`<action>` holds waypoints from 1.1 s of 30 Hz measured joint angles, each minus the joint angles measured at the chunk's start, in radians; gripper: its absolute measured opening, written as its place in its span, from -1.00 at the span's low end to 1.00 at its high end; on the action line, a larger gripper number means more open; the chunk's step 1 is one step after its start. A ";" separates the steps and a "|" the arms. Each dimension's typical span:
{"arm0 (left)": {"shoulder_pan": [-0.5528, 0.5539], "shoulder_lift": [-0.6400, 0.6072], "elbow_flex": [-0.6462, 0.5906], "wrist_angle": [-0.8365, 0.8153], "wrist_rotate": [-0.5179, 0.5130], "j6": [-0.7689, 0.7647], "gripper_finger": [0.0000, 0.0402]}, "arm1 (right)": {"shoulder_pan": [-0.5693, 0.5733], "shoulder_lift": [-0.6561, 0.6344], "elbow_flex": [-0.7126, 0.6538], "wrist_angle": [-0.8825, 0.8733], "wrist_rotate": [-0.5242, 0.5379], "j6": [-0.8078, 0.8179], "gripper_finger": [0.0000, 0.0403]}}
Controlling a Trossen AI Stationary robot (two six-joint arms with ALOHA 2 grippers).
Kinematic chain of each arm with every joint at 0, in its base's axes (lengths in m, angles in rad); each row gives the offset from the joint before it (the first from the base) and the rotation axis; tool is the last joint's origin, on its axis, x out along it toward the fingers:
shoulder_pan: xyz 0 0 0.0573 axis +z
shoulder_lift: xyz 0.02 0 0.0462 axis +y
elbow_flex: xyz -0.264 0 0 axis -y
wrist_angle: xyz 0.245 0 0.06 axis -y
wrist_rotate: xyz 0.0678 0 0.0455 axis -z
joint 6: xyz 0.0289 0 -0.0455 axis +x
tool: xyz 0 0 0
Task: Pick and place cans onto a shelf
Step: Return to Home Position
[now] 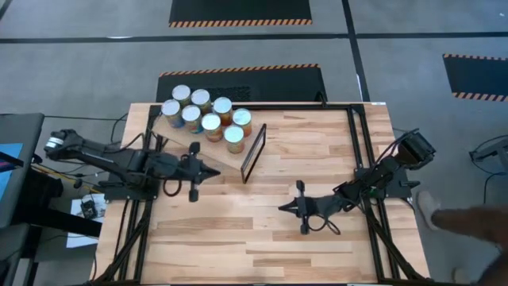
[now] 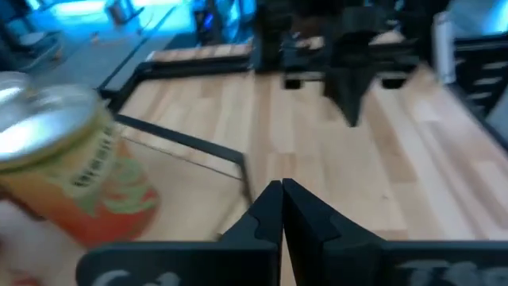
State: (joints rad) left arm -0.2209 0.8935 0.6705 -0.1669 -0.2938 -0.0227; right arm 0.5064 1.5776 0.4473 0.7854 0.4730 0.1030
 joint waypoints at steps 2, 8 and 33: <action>-0.018 -0.039 -0.070 0.065 0.010 0.002 -1.00 | -0.040 -0.026 0.001 0.014 -0.078 -0.007 -0.94; -0.050 -0.123 -0.217 0.221 0.007 0.002 -1.00 | -0.195 -0.121 0.000 -0.016 -0.299 -0.098 -0.95; -0.085 -0.403 -0.532 0.470 0.001 0.032 -1.00 | -0.578 -0.701 -0.333 -0.061 -0.554 -0.131 -0.94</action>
State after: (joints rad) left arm -0.3058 0.4904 0.1383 0.3029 -0.2928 0.0091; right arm -0.0717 0.8762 0.1145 0.7239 -0.0814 -0.0281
